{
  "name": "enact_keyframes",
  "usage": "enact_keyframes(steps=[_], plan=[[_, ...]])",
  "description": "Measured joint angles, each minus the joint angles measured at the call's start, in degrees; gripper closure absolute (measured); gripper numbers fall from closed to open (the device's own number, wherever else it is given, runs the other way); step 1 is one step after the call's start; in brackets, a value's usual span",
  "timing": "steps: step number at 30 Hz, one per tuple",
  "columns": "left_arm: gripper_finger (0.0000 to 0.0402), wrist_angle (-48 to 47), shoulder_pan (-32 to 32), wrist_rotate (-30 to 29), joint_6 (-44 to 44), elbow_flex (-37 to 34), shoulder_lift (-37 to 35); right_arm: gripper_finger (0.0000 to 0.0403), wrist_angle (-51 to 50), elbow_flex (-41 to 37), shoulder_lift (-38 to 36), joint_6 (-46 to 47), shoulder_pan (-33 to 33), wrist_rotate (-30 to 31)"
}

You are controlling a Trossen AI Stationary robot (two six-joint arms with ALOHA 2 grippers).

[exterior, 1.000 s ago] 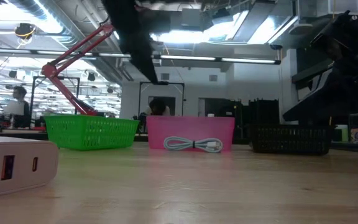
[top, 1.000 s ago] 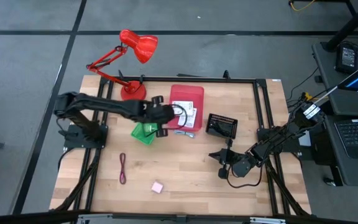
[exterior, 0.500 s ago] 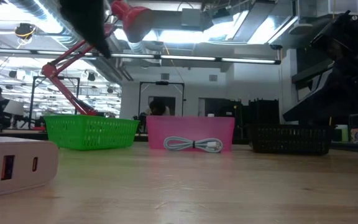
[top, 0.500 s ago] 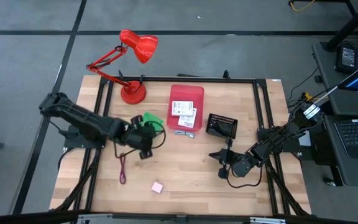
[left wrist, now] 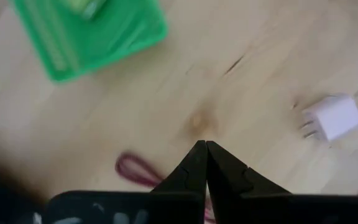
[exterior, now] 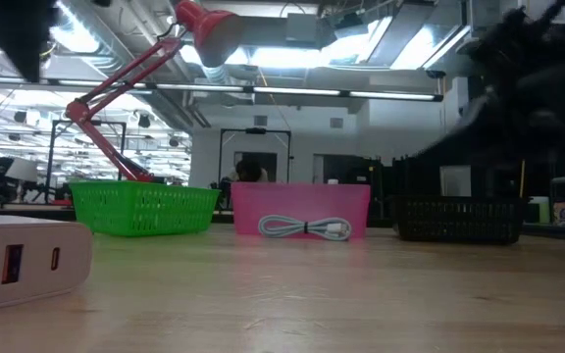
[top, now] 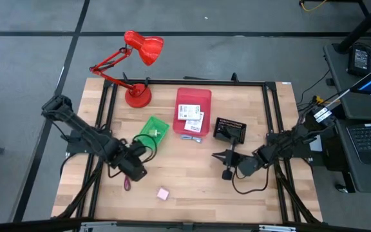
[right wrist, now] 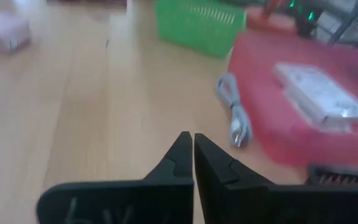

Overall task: Pick and place items into bin
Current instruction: Put the pink charger cable into the black bin

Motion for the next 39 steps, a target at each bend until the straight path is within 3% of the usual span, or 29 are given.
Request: enact_keyframes(steps=[3,9,14,19,32,39], plan=[[0.0398,-1.6,-2.4,0.0,-7.4,0.0,0.0,0.0402,5.3,0.0,0.0,-5.4,-1.2,-0.1],[0.0398,-1.9,-6.9,-0.5,-20.9,0.0,0.2,0.0402,10.5,0.0,0.0,-13.8,-2.8,-7.0],[0.0393,-2.3,-10.5,-1.3,-29.7,0.0,2.8,0.0402,10.5,0.0,0.0,-14.2,-4.2,-7.6],[0.0367,-2.3,-13.4,2.6,-37.5,0.0,7.5,0.0402,10.5,0.0,0.0,-14.1,-5.4,-7.7],[0.0265,-2.2,-15.4,5.3,-48.2,0.0,16.3,0.0402,11.0,0.0,0.0,-14.3,-8.7,-13.3],[0.0233,-2.1,-15.4,8.0,-50.6,0.0,19.6,0.0402,11.8,0.0,0.0,-14.3,-9.7,-16.2]])
